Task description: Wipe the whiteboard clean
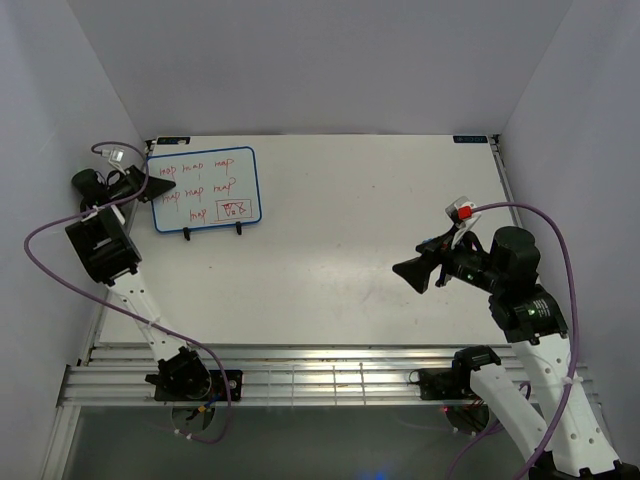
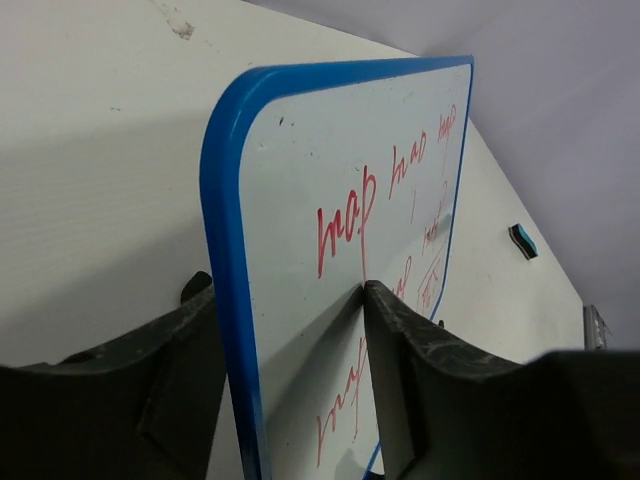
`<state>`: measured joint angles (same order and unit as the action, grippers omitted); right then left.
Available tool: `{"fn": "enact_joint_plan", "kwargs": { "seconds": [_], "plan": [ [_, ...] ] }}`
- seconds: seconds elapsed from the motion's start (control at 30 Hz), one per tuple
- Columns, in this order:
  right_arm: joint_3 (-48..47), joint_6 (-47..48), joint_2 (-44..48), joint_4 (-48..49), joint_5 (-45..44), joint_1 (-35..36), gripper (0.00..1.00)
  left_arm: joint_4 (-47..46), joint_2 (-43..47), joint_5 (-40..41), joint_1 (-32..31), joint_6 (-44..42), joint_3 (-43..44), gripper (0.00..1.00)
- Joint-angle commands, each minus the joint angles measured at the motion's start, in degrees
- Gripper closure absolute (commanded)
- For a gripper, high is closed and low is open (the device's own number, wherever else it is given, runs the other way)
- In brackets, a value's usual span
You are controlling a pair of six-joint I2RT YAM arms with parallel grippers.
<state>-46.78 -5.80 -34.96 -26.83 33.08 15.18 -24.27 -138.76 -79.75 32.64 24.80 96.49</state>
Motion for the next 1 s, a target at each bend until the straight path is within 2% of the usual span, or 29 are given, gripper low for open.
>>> {"fn": "enact_joint_plan", "kwargs": {
  "seconds": [0.0, 0.07, 0.23, 0.27, 0.3, 0.33, 0.37, 0.4, 0.5, 0.63, 0.73, 0.97],
  "plan": [
    [-2.1, 0.4, -0.1, 1.6, 0.8, 0.4, 0.10, -4.7, -0.1, -4.5, -0.1, 3.0, 1.2, 0.38],
    [-2.2, 0.4, -0.2, 1.6, 0.8, 0.5, 0.10, -6.7, -0.4, -5.1, 0.0, 4.0, 1.1, 0.46],
    [-2.6, 0.4, -0.6, 1.7, 1.4, 0.5, 0.10, -15.7, 0.1, -5.6, -0.1, 11.0, -0.2, 0.54],
    [-2.5, 0.3, -0.7, 1.8, 1.4, 0.5, 0.10, -17.2, 0.1, -5.3, -0.1, 12.3, -0.6, 0.59],
    [-2.6, 0.3, -0.7, 1.8, 1.4, 0.5, 0.10, -19.0, 0.2, -5.1, 0.0, 13.6, -0.9, 0.88],
    [-2.6, 0.4, -0.6, 1.8, 1.3, 0.5, 0.10, -22.3, 0.4, -4.5, -0.1, 16.5, -1.2, 0.94],
    [-2.5, 0.4, -0.5, 1.8, 1.3, 0.5, 0.10, -24.0, 0.3, -4.2, 0.0, 18.1, -1.9, 0.90],
    [-2.6, 0.4, -0.5, 1.9, 1.2, 0.4, 0.10, -25.8, 0.2, -4.1, 0.0, 19.5, -2.2, 0.82],
    [-2.6, 0.4, -0.3, 2.0, 1.1, 0.5, 0.10, -35.5, 0.2, -4.2, 0.1, 25.4, -3.8, 0.82],
    [-2.8, 0.4, -0.1, 1.8, 1.0, 0.5, 0.10, -46.3, 0.0, -3.8, 0.5, 33.8, -5.5, 0.88],
    [-2.7, 0.4, 0.2, 1.8, 0.8, 0.5, 0.10, -49.6, 0.9, -3.3, 0.6, 36.8, -6.0, 1.00],
    [-2.7, 0.4, 0.9, 1.7, 0.3, 0.5, 0.10, -53.2, 3.5, -0.3, 0.6, 40.7, -5.5, 1.00]
  ]
}}
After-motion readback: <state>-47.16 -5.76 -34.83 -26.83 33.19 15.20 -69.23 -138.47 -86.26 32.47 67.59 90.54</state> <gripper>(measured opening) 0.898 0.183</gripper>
